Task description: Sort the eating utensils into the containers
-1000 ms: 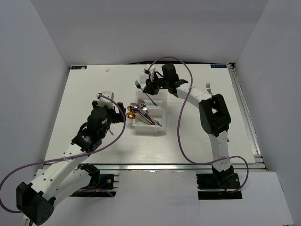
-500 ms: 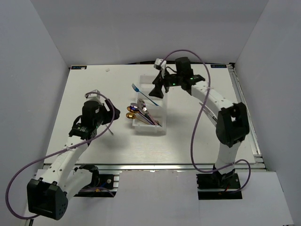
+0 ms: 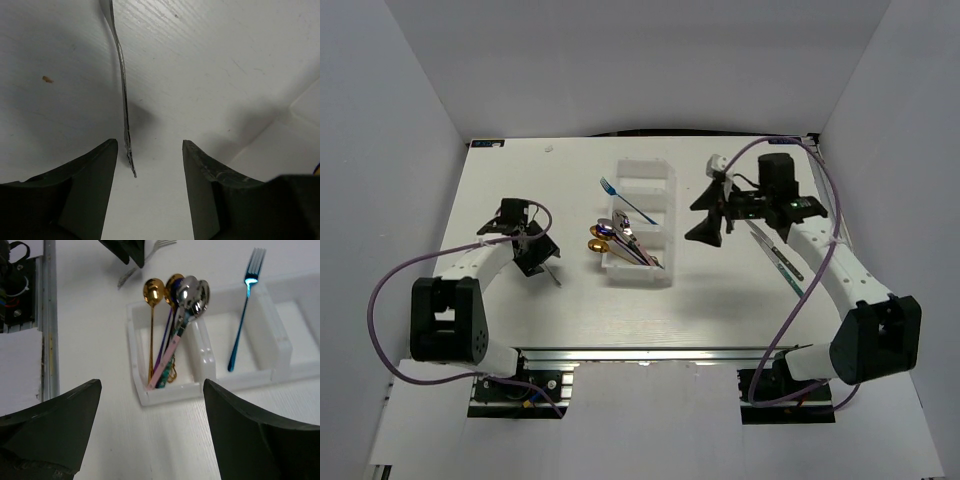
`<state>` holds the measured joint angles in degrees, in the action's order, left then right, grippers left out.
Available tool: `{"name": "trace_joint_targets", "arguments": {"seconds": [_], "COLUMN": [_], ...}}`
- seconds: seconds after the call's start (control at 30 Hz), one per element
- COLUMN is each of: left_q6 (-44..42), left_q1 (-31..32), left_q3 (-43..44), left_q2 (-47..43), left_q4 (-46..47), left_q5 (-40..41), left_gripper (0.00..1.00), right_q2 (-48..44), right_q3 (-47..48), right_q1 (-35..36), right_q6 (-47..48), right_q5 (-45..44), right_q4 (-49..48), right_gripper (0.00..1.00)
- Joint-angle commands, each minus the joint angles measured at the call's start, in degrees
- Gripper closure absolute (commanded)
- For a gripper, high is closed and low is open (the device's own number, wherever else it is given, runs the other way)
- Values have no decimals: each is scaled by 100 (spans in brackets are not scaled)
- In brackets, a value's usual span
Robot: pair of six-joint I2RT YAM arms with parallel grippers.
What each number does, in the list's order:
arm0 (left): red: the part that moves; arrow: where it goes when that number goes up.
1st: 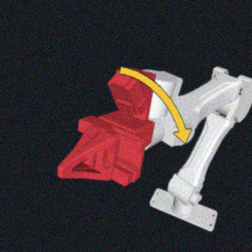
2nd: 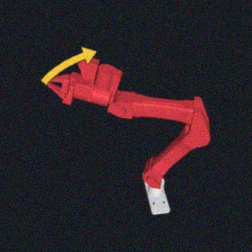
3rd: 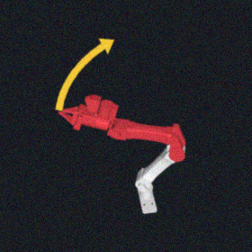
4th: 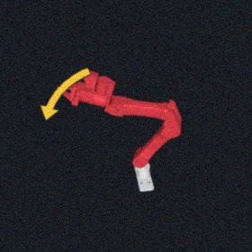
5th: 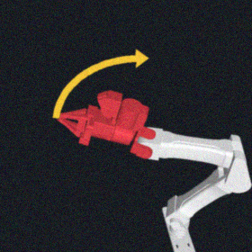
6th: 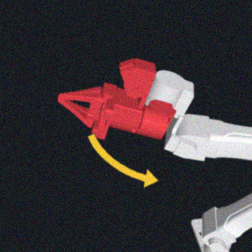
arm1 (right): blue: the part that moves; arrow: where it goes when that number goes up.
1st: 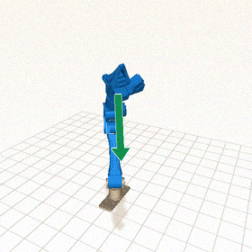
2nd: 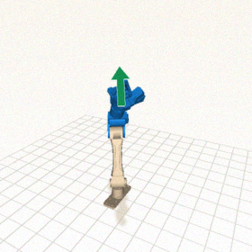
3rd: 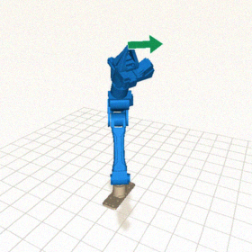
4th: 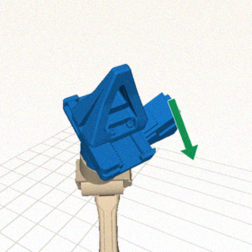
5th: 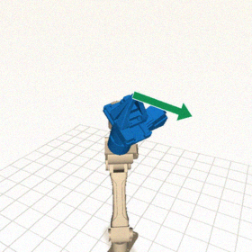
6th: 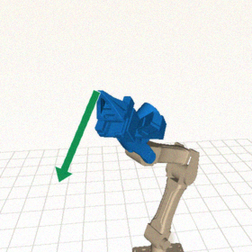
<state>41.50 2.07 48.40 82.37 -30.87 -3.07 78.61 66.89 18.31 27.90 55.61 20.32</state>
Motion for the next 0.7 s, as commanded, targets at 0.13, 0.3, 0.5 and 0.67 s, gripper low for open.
{"name": "trace_joint_targets", "arguments": {"seconds": [0.13, 0.3, 0.5, 0.67], "left_q6": [61, -45, -150, -141], "left_q1": [-57, -83, -127, -136], "left_q3": [740, 1039, 1268, 1584], "left_q2": [639, 1105, 1554, 1879], "left_q4": [-270, -402, -455, -446], "left_q5": [711, 1098, 1248, 1221], "left_gripper": [36, 36, 41, 59], "right_q2": [-478, -618, -627, -601], "right_q3": [-458, -511, -572, -581], "right_q1": [-705, -785, -820, -828], "right_q6": [172, 260, 286, 312], "right_q5": [758, 810, 802, 767], "right_q4": [-256, -239, -265, -247], "right_gripper": [11, 11, 11, 11]}}
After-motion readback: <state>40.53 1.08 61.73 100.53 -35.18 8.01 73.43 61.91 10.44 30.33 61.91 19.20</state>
